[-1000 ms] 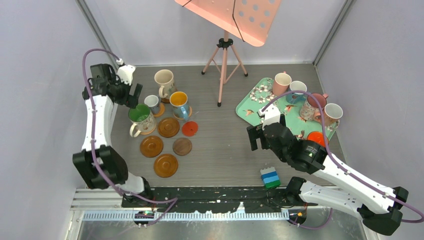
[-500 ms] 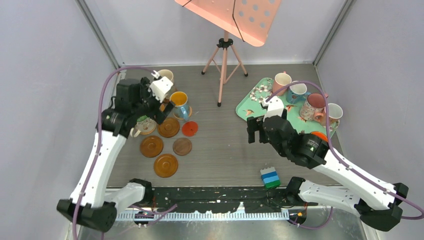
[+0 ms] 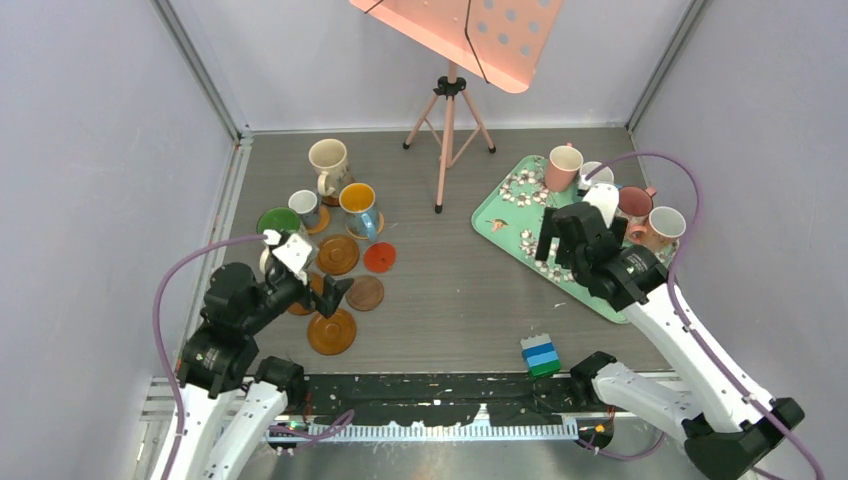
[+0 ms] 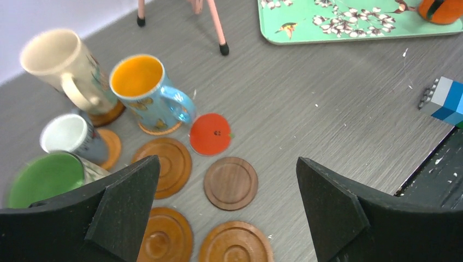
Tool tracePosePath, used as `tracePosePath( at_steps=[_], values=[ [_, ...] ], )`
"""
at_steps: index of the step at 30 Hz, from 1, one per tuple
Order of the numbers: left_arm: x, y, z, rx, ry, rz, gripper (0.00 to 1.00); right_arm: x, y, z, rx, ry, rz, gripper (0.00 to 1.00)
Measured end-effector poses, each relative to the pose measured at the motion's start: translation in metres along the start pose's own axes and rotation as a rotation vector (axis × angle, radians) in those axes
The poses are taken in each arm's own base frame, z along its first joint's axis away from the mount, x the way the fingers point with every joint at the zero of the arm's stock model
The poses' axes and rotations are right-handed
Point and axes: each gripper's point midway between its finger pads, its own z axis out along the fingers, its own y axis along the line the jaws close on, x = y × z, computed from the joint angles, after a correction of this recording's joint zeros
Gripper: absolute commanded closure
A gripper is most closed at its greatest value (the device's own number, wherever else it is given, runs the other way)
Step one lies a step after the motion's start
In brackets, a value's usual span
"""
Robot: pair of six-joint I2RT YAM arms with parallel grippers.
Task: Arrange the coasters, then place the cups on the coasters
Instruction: Pick up the cup from the tray.
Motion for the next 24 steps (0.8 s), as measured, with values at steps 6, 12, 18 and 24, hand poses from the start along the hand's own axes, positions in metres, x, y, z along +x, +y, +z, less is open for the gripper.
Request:
tracePosePath(
  at_steps=[6,12,18,24],
  values=[
    [0.061,-0.001,0.017,-0.077,0.057,-0.224,0.01,0.019,-0.045,0.024,0.127,0.11,0.104,0.29],
    [0.079,0.007,0.02,-0.164,0.142,-0.364,0.01,0.031,-0.092,0.047,0.269,0.209,0.209,0.35],
    [0.08,0.012,0.018,-0.213,0.176,-0.378,0.01,0.037,-0.13,0.065,0.358,0.262,0.347,0.39],
    [0.075,0.014,0.009,-0.246,0.141,-0.343,0.01,0.039,-0.144,0.075,0.394,0.268,0.394,0.4]
  ],
)
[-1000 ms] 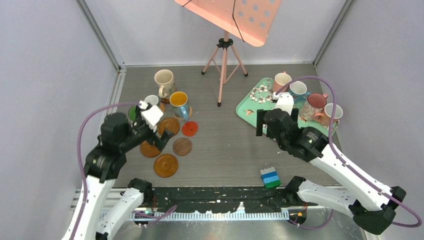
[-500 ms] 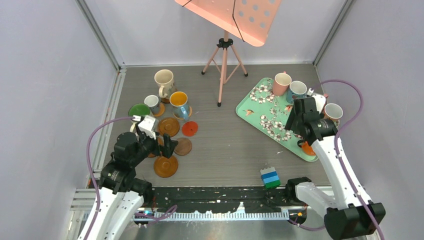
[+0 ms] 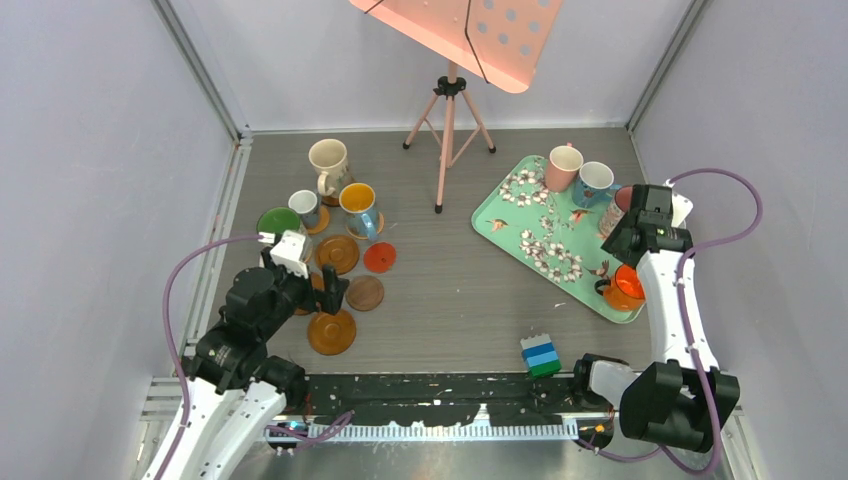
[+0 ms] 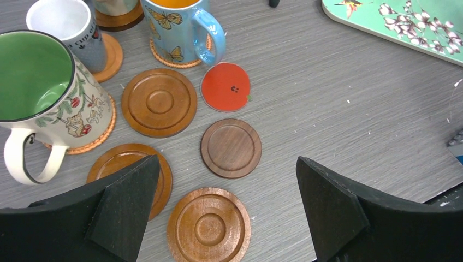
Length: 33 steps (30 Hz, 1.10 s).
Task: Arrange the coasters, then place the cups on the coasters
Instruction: Pick up the cup from the tray.
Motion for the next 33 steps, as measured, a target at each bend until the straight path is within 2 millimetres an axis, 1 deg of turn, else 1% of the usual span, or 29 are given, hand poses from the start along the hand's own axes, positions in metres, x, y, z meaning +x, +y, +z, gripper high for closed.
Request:
tracePosePath(
  at_steps=[3,9,11,15,17,18,19,21,26,27,29,33],
  values=[
    [-0.001,0.003,-0.001,-0.019,-0.006,0.009,0.01,0.002,-0.001,0.009,0.001,-0.002,0.02,0.4],
    [-0.002,0.012,-0.001,-0.067,-0.011,0.022,0.01,0.026,-0.003,0.034,0.024,0.072,0.019,0.4],
    [-0.003,0.017,-0.002,-0.095,-0.018,0.023,0.01,0.03,-0.002,0.04,0.025,0.086,0.022,0.41],
    [-0.004,0.025,-0.005,-0.142,-0.028,0.024,0.01,0.035,0.0,0.045,0.013,0.094,0.025,0.46],
    [-0.004,0.028,-0.005,-0.161,-0.029,0.025,0.01,0.037,0.002,0.048,0.005,0.099,0.025,0.52],
    [-0.004,0.03,-0.006,-0.17,-0.03,0.025,0.01,0.038,0.003,0.049,0.0,0.101,0.023,0.57],
    [-0.004,0.031,-0.006,-0.177,-0.029,0.026,0.01,0.039,0.004,0.05,-0.008,0.102,0.022,0.6],
    [-0.003,0.033,-0.006,-0.185,-0.028,0.026,0.01,0.041,0.006,0.051,-0.018,0.105,0.013,0.69],
    [-0.003,0.035,-0.007,-0.199,-0.026,0.028,0.01,0.037,0.007,0.05,-0.035,0.088,-0.013,0.87],
    [-0.003,0.035,-0.007,-0.2,-0.026,0.029,0.01,0.037,0.007,0.05,-0.037,0.084,-0.015,0.92],
    [-0.001,0.036,-0.007,-0.201,-0.019,0.031,0.01,0.036,0.007,0.047,-0.05,0.072,-0.014,0.94],
    [0.003,0.037,-0.007,-0.206,0.002,0.039,0.0,0.036,0.016,0.043,-0.084,0.053,-0.018,0.95]
  ],
)
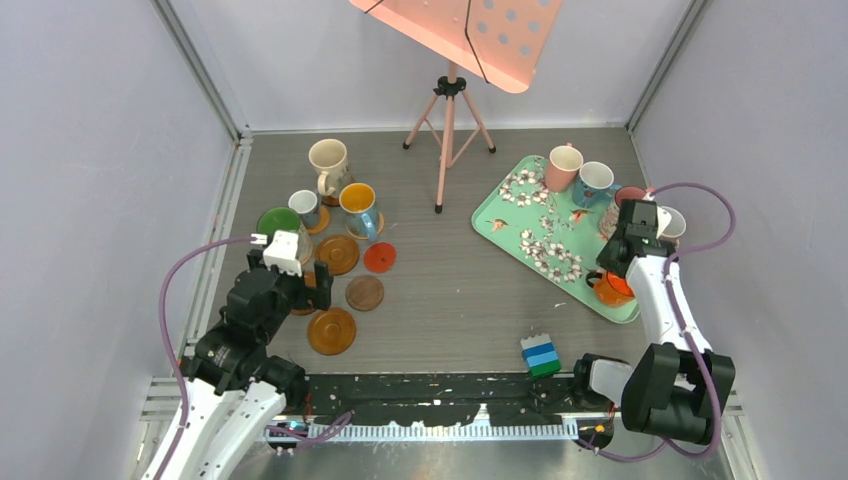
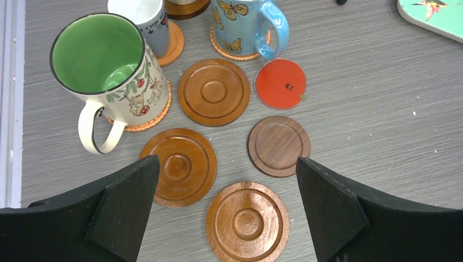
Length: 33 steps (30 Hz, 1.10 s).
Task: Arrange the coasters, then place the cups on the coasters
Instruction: Pick up the cup from the tray, then place the cup at the center of the board.
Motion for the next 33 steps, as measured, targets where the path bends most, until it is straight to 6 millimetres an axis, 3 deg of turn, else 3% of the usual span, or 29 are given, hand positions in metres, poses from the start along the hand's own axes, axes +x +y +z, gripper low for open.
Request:
tracePosePath(
  at_steps=[6,9,14,18,21,26,33],
  values=[
    [0.001,0.006,-0.002,-0.03,0.015,0.016,0.01,0.012,0.04,-0.012,-0.068,-0.025,-0.165,0.94],
    [-0.002,0.013,-0.005,-0.071,0.011,0.016,0.01,0.013,0.066,-0.028,-0.127,-0.061,-0.288,0.94],
    [-0.006,0.025,-0.009,-0.136,-0.008,0.007,0.01,0.005,0.123,-0.08,-0.322,-0.188,-0.471,0.94],
    [-0.009,0.034,-0.014,-0.192,-0.012,-0.022,0.0,0.013,0.171,-0.127,-0.532,-0.271,-0.602,0.95],
    [-0.011,0.038,-0.015,-0.227,0.009,-0.049,0.0,0.035,0.204,-0.156,-0.686,-0.291,-0.725,0.94],
    [-0.004,0.032,-0.007,-0.21,0.081,-0.051,0.04,0.089,0.25,-0.193,-0.892,-0.292,-0.998,0.94],
    [-0.003,0.006,-0.008,-0.075,0.075,-0.137,0.09,0.171,0.274,-0.213,-1.055,-0.3,-1.343,0.95]
  ],
)
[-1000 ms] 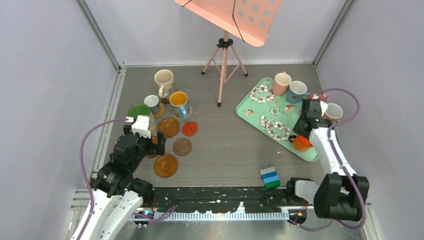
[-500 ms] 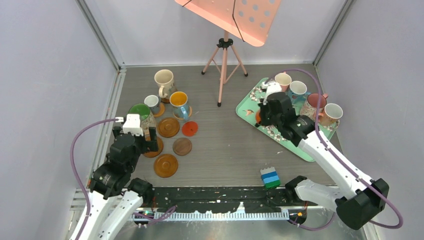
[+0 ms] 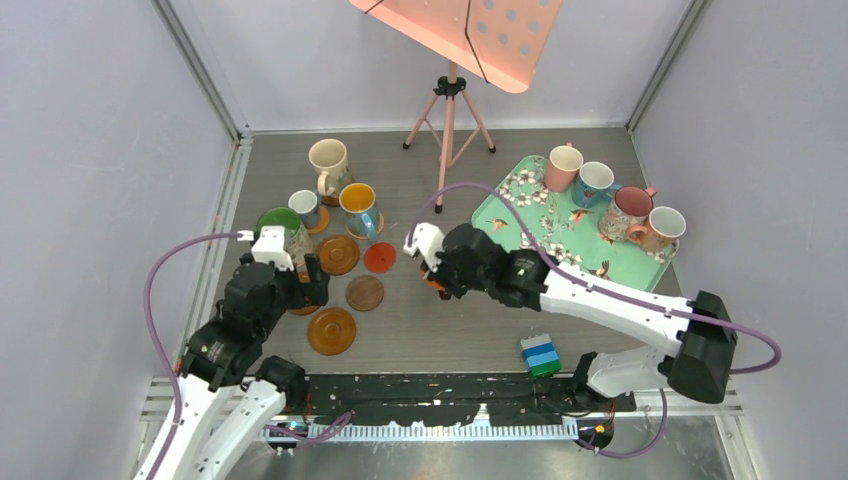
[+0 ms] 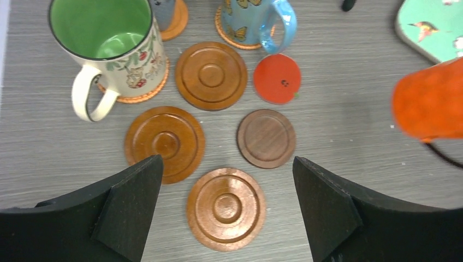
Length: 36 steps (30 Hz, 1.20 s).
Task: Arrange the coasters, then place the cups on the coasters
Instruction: Place the cup at the center of the board.
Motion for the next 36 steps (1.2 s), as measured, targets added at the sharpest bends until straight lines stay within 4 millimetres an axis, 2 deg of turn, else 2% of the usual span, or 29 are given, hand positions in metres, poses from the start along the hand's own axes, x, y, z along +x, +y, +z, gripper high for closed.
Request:
tracePosePath(
  at_steps=[4,9,12,14,19,25,29,33,36],
  values=[
    [0.003,-0.01,-0.002,0.045,0.009,-0.075,0.11,0.009,0.037,0.017,-0.085,0.034,-0.112,0.95],
    [0.021,-0.026,0.007,0.083,0.128,-0.148,0.19,0.023,0.079,0.038,-0.168,0.082,-0.208,0.94],
    [0.03,-0.039,0.011,0.127,0.201,-0.2,0.26,0.032,0.097,0.047,-0.2,0.109,-0.236,0.94],
    [0.034,-0.044,0.011,0.147,0.221,-0.216,0.29,0.037,0.103,0.051,-0.207,0.123,-0.234,0.9],
    [0.048,-0.061,0.014,0.217,0.288,-0.269,0.34,0.045,0.103,0.058,-0.175,0.156,-0.192,0.8],
    [0.064,-0.075,0.02,0.271,0.363,-0.313,0.35,0.036,0.098,0.061,-0.123,0.126,-0.139,0.64],
    [0.066,-0.08,0.024,0.29,0.381,-0.322,0.39,0.032,0.096,0.061,-0.102,0.111,-0.115,0.54],
    [0.068,-0.086,0.028,0.314,0.396,-0.332,0.49,0.021,0.092,0.05,-0.091,0.077,-0.086,0.53],
    [0.069,-0.094,0.033,0.338,0.427,-0.347,0.51,-0.002,0.083,0.028,-0.067,-0.004,-0.045,0.53]
  ],
)
